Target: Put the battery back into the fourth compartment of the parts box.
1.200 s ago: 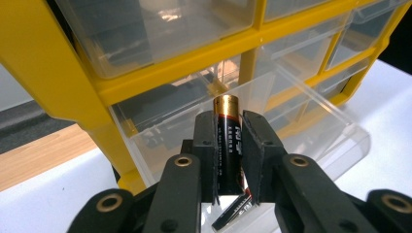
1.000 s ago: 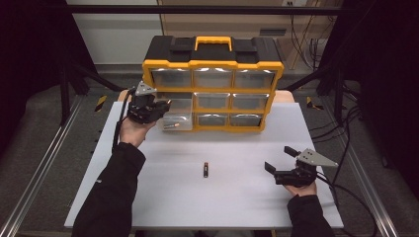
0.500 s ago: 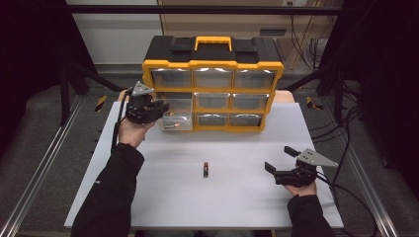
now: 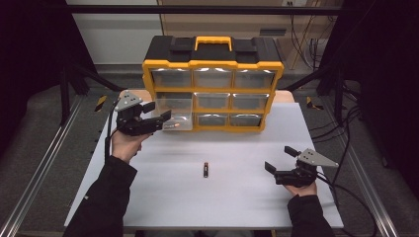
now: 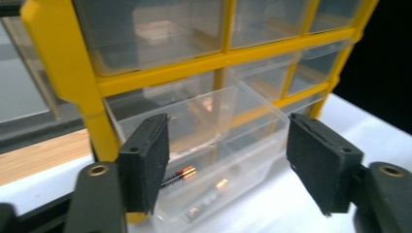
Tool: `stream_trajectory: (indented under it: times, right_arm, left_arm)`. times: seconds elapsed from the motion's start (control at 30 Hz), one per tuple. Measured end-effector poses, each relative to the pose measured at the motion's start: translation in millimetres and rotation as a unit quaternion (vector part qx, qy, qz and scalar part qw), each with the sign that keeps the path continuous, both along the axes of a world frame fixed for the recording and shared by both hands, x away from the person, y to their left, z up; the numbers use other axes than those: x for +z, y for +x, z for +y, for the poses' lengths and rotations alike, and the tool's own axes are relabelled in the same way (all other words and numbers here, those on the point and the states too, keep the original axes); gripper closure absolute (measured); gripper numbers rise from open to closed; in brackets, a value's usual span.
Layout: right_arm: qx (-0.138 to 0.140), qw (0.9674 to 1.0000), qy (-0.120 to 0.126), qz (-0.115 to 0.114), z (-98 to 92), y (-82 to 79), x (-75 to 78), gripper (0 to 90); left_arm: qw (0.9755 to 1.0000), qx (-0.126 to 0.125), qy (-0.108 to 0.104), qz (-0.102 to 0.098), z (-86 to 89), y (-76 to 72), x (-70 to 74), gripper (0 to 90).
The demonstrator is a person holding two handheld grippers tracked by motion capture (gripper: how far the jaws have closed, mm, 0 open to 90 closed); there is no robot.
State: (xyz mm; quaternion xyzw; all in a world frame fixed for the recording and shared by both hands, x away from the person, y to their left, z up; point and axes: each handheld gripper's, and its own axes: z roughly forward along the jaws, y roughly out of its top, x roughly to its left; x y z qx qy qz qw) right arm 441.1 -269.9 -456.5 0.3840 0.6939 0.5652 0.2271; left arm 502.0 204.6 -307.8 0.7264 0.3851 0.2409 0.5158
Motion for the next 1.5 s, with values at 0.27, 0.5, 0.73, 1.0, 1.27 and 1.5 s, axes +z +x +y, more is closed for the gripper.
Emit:
stream_trajectory:
  times: [0.27,0.5,0.73,1.0,1.27,1.5]
  right_arm:
    - [0.000,1.0000,0.001,-0.001,-0.2,-0.1,0.2,0.2]
    - [0.001,1.0000,0.000,-0.001,-0.1,0.0,0.0,0.3]
    - [0.001,1.0000,0.001,-0.001,-0.2,-0.2,0.2,0.3]
    - [0.002,1.0000,0.000,0.000,0.2,-0.1,-0.1,0.3]
    - [0.002,1.0000,0.000,0.000,0.3,0.1,-0.3,0.2]
    - [0.002,1.0000,0.000,0.000,0.2,0.0,-0.2,0.2]
  left_arm:
    - [0.9999,-0.011,-0.003,-0.008,-5.6,-21.5,-17.7,14.3]
    - [0.9997,-0.024,0.007,0.000,-14.9,-32.9,-39.3,5.0]
    - [0.9990,-0.039,0.017,0.017,-29.0,-37.5,-62.9,3.3]
    - [0.9965,-0.055,0.044,0.044,-47.7,-34.8,-90.4,3.3]
    - [0.9931,-0.065,0.067,0.071,-67.3,-28.3,-107.7,3.3]
    - [0.9887,-0.075,0.088,0.096,-86.6,-24.2,-123.4,2.9]
